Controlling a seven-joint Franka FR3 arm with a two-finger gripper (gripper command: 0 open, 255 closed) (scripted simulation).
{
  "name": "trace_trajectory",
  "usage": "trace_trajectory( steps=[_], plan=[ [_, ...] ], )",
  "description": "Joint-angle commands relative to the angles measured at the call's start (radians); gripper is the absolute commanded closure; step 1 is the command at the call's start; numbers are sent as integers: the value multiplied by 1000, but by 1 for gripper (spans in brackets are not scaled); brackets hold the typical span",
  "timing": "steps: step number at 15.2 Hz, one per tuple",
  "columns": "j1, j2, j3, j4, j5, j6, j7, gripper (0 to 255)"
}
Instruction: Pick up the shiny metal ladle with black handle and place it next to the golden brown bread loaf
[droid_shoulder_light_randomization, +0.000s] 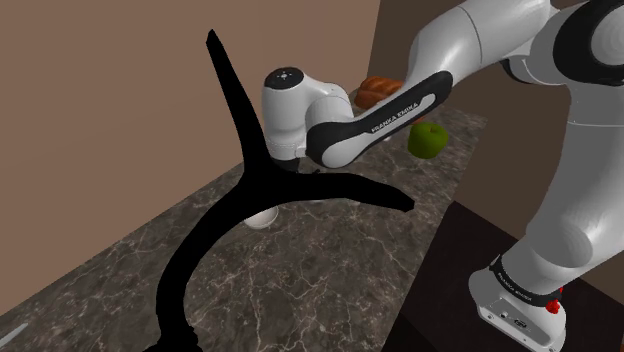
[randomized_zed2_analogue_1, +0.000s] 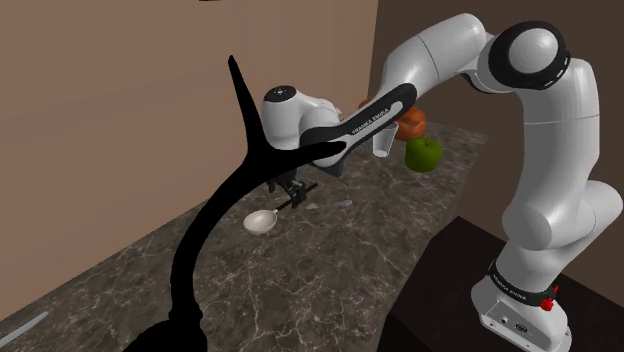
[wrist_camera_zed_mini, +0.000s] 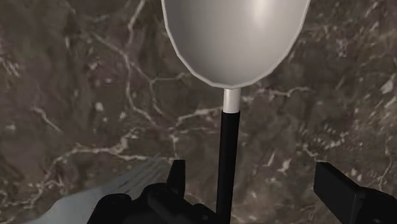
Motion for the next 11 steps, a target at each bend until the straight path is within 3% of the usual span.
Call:
trace_trajectory(
  steps=[1, 7, 8, 11],
  plan=[
    [12, 18, -12, -12, -3, -24, 4, 0],
    [18, 13, -20, -12, 3, -21, 0, 0],
    [15, 12, -19, -11, 5, -22, -4, 255],
    [26, 26, -28, 3, -4, -26, -2, 255]
  ],
)
